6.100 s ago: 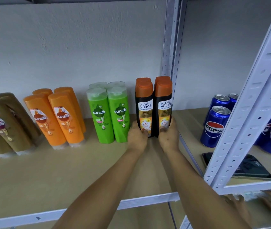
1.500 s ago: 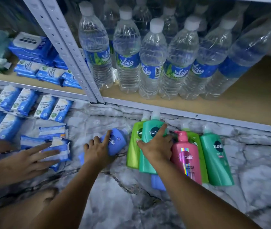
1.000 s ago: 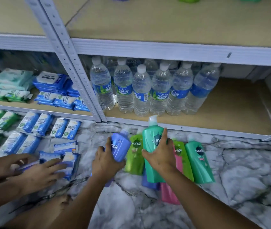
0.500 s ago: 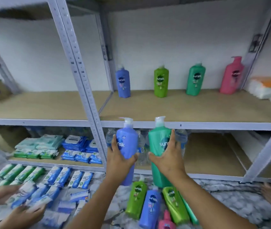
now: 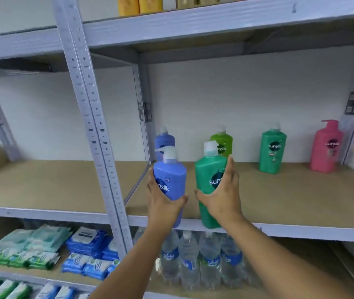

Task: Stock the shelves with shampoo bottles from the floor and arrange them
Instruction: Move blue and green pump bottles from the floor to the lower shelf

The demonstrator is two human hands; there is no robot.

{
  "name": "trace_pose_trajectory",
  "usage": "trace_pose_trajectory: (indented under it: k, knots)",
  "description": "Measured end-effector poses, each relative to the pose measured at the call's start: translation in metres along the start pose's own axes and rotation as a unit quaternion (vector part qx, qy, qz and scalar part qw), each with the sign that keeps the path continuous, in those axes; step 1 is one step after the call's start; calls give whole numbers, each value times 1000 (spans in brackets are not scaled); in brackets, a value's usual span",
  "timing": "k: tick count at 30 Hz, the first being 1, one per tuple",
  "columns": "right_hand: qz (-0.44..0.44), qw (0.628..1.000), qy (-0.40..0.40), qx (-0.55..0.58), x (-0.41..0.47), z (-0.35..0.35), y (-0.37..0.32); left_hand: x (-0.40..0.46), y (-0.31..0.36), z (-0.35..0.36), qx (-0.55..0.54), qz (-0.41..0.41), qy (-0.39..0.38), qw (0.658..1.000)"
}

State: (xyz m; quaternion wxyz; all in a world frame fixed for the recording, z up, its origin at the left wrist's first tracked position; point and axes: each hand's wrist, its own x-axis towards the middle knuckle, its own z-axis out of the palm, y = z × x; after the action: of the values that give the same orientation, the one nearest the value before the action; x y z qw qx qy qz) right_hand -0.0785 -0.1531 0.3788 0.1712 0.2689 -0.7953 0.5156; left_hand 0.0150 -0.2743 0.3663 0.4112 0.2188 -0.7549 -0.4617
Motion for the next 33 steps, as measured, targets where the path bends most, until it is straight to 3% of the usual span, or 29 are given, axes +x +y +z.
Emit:
trace_pose_trajectory:
  k: [4, 9, 16, 26, 33]
  knots:
    - [-19, 999, 20, 34, 26, 46, 15, 43, -28, 13, -16, 0, 34, 999]
    - [-54, 997, 36, 37, 34, 88, 33, 73, -66, 17, 42, -16, 71, 996]
    - [-69, 993, 78, 49, 40, 113, 54, 83, -88, 21, 61, -8, 91, 994]
    - [47, 998, 21, 45, 17, 119, 72, 55, -119, 19, 135, -20, 64, 989]
    - [77, 997, -11, 29, 16, 122, 72, 59, -118, 16, 134, -43, 35, 989]
